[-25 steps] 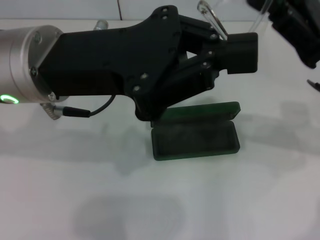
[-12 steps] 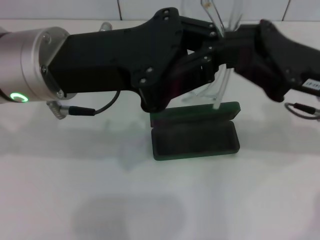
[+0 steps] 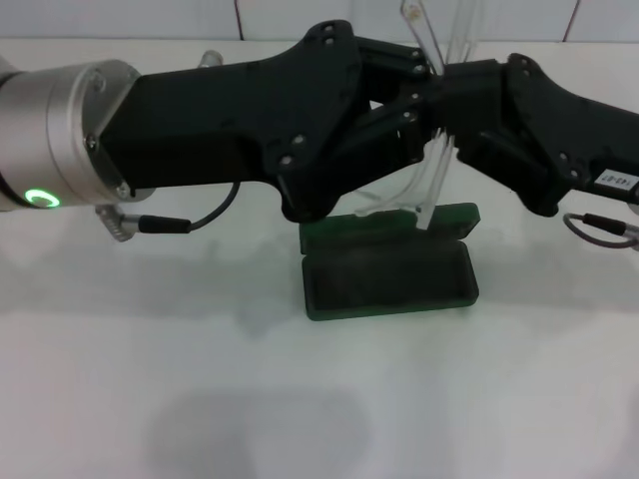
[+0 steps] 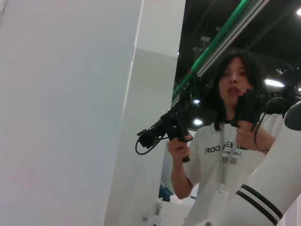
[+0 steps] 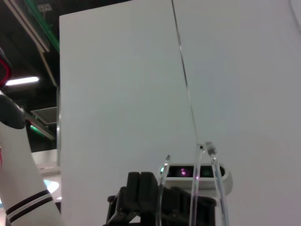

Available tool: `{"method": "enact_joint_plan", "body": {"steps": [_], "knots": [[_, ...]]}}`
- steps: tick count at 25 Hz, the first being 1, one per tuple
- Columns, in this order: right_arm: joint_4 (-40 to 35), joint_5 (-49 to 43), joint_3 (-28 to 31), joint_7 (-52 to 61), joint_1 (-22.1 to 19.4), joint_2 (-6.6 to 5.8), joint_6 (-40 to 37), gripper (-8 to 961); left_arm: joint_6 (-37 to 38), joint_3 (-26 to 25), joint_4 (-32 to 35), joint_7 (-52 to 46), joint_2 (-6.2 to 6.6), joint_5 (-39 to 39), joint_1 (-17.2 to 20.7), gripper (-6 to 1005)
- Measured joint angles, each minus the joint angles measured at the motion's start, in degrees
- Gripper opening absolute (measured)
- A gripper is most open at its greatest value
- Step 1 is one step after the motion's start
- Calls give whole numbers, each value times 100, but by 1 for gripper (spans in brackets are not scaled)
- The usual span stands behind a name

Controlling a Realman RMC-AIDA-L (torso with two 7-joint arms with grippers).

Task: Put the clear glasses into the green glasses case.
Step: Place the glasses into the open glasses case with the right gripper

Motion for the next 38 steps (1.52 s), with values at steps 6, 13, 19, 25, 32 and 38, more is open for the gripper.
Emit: {"method": "enact_joint_plan", "body": {"steps": [6, 13, 19, 25, 32, 38], "knots": [[-87, 85, 184, -52, -191, -17, 0, 81, 0, -75, -2, 31, 4, 0, 47, 39], [-108, 89, 221, -57, -226, -28, 0, 81, -4, -142, -12, 49, -2, 14, 48, 39], [-108, -15, 157, -60, -178, -23, 23, 80, -40, -271, -22, 74, -3, 31, 76, 40], [-108, -59, 82, -50, -159, -25, 94, 80, -252, -296, -62, 150, -3, 40, 137, 40], [-108, -59, 52, -47, -139, -28, 97, 80, -299, -299, -157, 203, 0, 45, 102, 40], [-108, -58, 15, -45, -99, -22, 131, 79, -310, -299, -168, 203, 0, 50, 103, 40]]}}
